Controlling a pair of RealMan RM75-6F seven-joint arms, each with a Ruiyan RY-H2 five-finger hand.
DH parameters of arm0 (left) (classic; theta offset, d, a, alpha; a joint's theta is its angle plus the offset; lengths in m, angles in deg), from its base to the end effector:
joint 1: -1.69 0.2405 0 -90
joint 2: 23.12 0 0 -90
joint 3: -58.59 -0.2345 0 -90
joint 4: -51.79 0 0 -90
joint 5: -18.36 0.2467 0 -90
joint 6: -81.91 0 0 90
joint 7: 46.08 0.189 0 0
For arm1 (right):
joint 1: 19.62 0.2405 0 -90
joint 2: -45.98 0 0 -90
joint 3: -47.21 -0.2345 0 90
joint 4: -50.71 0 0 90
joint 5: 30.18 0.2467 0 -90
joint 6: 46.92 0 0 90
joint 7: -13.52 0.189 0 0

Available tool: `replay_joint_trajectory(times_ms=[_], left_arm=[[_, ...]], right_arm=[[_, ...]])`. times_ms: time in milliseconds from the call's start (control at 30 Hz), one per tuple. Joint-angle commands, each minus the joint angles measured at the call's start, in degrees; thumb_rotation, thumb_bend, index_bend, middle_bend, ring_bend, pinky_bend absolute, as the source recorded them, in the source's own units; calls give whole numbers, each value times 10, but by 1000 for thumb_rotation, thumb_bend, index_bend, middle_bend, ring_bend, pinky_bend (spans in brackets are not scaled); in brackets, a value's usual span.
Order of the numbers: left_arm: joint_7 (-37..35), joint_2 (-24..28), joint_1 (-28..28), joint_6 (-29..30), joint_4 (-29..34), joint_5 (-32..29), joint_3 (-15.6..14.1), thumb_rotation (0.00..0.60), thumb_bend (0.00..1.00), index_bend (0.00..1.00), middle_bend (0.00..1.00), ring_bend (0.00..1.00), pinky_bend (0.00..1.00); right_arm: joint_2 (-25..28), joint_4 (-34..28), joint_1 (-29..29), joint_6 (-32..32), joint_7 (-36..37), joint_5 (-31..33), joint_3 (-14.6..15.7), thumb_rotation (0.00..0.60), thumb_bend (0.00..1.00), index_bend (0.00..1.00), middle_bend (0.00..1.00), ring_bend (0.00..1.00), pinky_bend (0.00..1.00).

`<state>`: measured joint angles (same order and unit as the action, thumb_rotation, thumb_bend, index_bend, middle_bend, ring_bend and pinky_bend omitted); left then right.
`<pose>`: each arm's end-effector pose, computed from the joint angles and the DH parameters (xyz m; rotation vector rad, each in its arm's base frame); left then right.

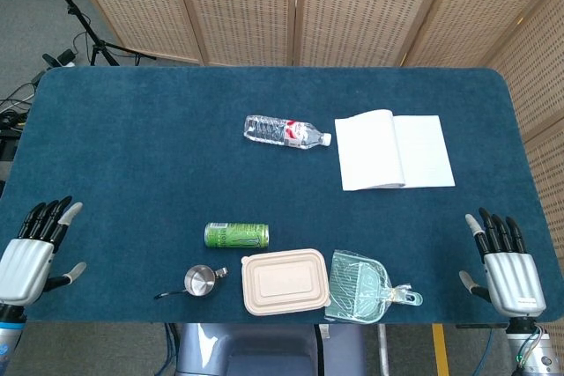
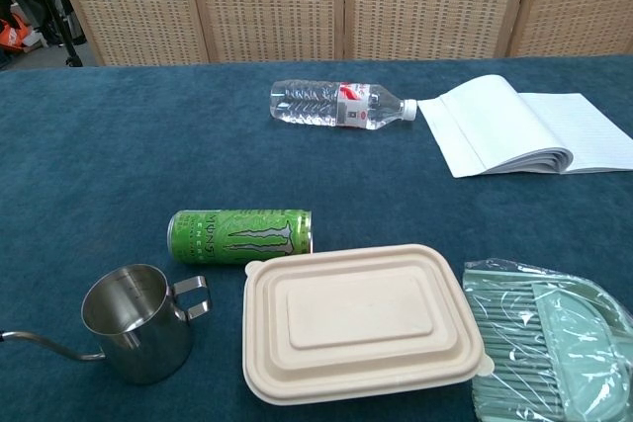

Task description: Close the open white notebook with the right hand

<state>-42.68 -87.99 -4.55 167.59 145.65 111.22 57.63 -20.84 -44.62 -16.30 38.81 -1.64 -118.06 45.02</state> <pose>-0.2778 0.2153 0.0907 -1.5409 -0.8604 -0.9375 -0.2873 -0.2152 0.0935 1.4570 -0.7781 0.7805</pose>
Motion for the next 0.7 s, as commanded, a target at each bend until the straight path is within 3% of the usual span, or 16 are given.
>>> replay_joint_trajectory(times_ms=[33,233,700], left_arm=[[1,0,-1,-2,1,1,-1,600,181,0,0,0,0],[-2,0,-1,-5,1,0,-2,600,182,0,0,0,0],[-15,2,-4,-10,-3,-2,-2,600,182,0,0,0,0]], right_arm=[[-2,-1,2,-3,0,0,-1,600,260,0,0,0,0],[-26,-14,26,-33,-12,9,-12,600,260,0,0,0,0],[-121,-6,106,-101,-98,72,-75,600,260,0,0,0,0]])
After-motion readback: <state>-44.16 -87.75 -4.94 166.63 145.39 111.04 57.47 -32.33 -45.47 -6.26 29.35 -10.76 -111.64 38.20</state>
